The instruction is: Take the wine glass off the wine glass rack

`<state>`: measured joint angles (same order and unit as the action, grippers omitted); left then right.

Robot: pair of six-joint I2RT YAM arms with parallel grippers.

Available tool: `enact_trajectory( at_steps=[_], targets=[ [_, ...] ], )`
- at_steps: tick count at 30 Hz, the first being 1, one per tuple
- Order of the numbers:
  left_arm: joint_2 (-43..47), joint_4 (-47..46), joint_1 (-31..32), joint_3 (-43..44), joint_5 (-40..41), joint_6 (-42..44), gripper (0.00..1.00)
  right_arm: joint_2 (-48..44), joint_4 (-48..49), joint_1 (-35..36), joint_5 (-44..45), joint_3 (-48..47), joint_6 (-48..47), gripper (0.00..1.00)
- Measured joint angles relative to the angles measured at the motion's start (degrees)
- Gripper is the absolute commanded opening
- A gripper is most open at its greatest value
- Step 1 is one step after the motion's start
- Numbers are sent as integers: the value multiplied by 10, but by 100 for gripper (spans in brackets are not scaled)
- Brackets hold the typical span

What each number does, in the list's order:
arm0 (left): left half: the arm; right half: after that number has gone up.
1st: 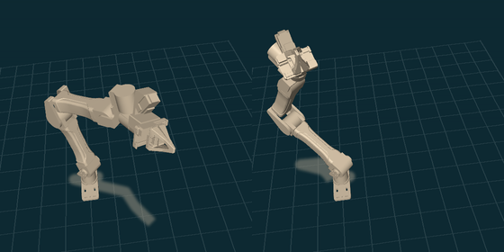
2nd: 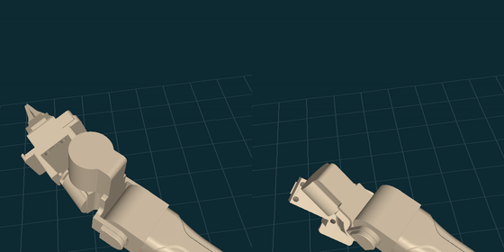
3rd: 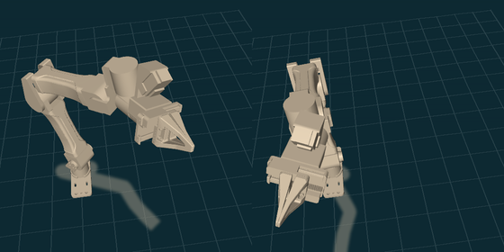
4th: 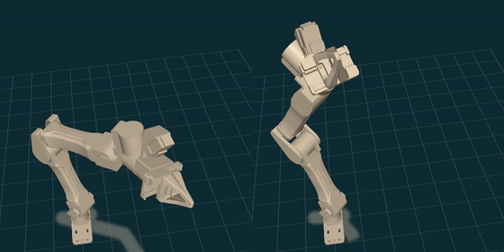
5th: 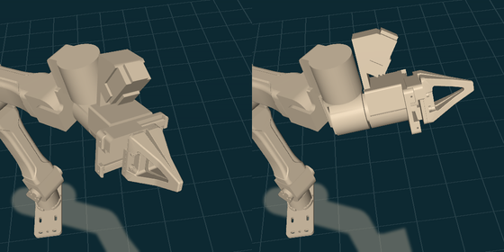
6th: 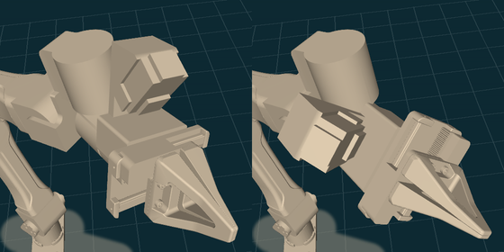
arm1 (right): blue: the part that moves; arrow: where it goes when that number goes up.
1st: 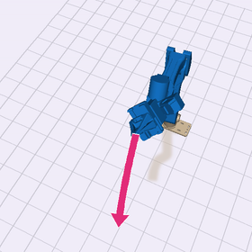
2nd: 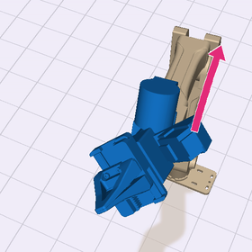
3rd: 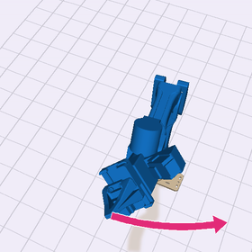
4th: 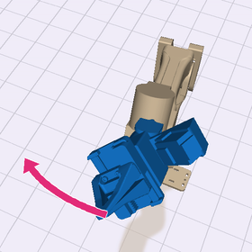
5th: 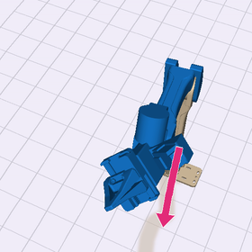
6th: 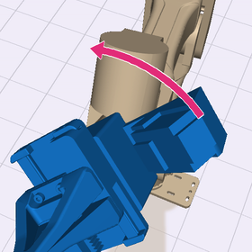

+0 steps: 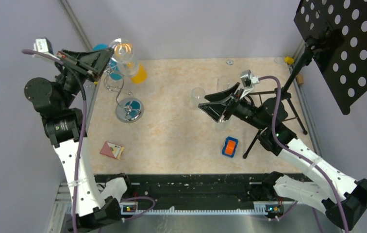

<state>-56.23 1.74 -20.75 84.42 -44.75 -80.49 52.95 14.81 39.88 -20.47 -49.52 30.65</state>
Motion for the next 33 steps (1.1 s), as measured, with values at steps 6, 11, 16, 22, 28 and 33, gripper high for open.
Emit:
enact_trajectory(
  at_steps=[6,11,16,22,28,33],
  targets=[
    [-5,-46,120,-36,-7,-39,0,21,94,3,-23,-5,-23,64],
    [1,-91,173,-86,-23,-71,0,70,134,5,-108,-31,-88,65],
    [17,-104,225,-145,-34,-79,0,106,144,5,-150,-82,-137,66],
    [33,-113,299,-223,-46,-82,0,199,135,5,-214,-187,-177,66],
    [33,-117,313,-242,-51,-82,0,256,136,6,-298,-203,-174,64],
    [36,-122,318,-242,-53,-82,0,281,141,10,-360,-203,-168,46]
  ],
)
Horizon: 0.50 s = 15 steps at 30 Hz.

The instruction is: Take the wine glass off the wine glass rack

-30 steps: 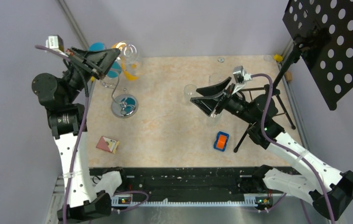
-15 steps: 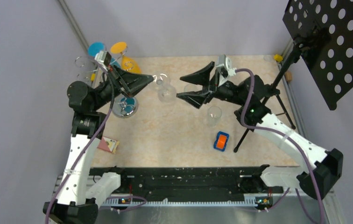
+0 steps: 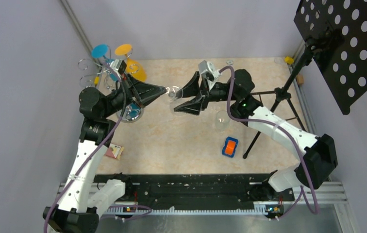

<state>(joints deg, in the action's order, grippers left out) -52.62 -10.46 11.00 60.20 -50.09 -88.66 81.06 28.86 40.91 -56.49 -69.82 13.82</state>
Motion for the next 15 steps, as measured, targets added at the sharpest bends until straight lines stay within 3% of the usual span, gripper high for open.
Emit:
enact_trajectory(
  at_steps=[3,7,9,11,13,15],
  targets=[
    [0,0,2,0,0,0,0,4,7,2,-16,-1,8,31],
    [2,-3,5,-6,0,-1,0,10,29,2,-21,-9,25,2],
    [4,-4,5,-8,5,-7,4,12,42,2,-28,-9,35,0],
    [4,-8,4,-9,9,-15,22,12,56,2,-27,-9,45,0],
    [6,-18,4,-9,17,-15,47,12,71,2,-14,-7,57,0],
    [9,-26,5,-9,19,-14,62,10,93,3,13,2,72,0]
  ],
)
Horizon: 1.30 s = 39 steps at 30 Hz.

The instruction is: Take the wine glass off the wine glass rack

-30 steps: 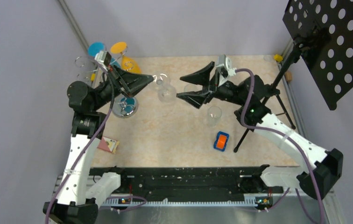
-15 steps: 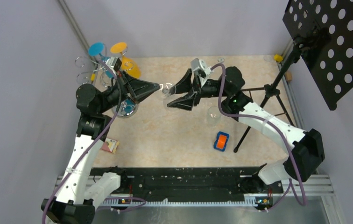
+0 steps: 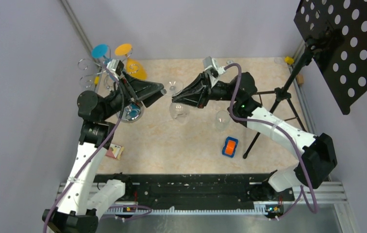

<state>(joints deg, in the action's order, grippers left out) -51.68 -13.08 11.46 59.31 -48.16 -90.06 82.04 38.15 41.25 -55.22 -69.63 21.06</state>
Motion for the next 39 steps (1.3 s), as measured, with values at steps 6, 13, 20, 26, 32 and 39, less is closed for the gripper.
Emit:
enact_trajectory(
  at_steps=[6,13,20,26,32,39],
  targets=[
    [37,3,1,-12,28,24,75,-32,63,0,112,75,37,0],
    [94,5,2,-88,71,30,78,-86,134,2,287,139,76,0],
    [105,0,10,-136,76,24,75,-106,204,3,449,148,161,0],
    [110,-30,31,-139,78,5,74,-82,256,7,508,148,251,0],
    [109,-47,59,-139,92,-13,73,-27,294,11,522,148,317,0],
    [94,-57,66,-140,120,-17,72,29,342,11,524,148,368,0]
  ],
)
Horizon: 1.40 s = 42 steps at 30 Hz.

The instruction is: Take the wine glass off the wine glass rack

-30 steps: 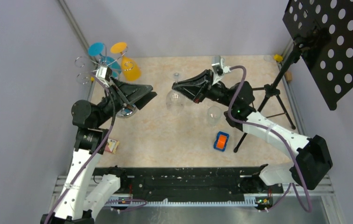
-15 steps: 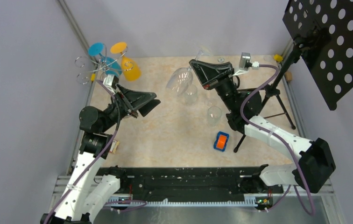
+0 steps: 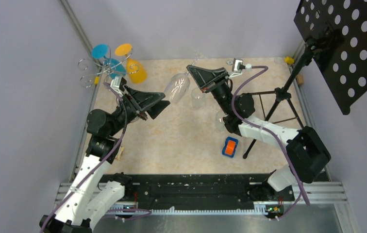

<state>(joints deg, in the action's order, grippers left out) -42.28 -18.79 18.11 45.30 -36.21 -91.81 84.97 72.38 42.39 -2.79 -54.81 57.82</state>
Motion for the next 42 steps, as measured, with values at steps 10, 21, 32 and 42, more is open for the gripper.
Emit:
enact_trajectory(
  at_steps=[10,21,32,42],
  targets=[
    [-6,-2,0,-12,64,7,71,19,75,0,36,0,41,0],
    [-101,-126,2,-11,42,-61,52,30,115,-1,14,0,54,0],
    [-82,-154,7,-11,60,-115,3,72,151,2,1,-4,89,0],
    [-58,-96,5,2,95,-54,0,95,161,2,-12,-7,107,44]
  ],
)
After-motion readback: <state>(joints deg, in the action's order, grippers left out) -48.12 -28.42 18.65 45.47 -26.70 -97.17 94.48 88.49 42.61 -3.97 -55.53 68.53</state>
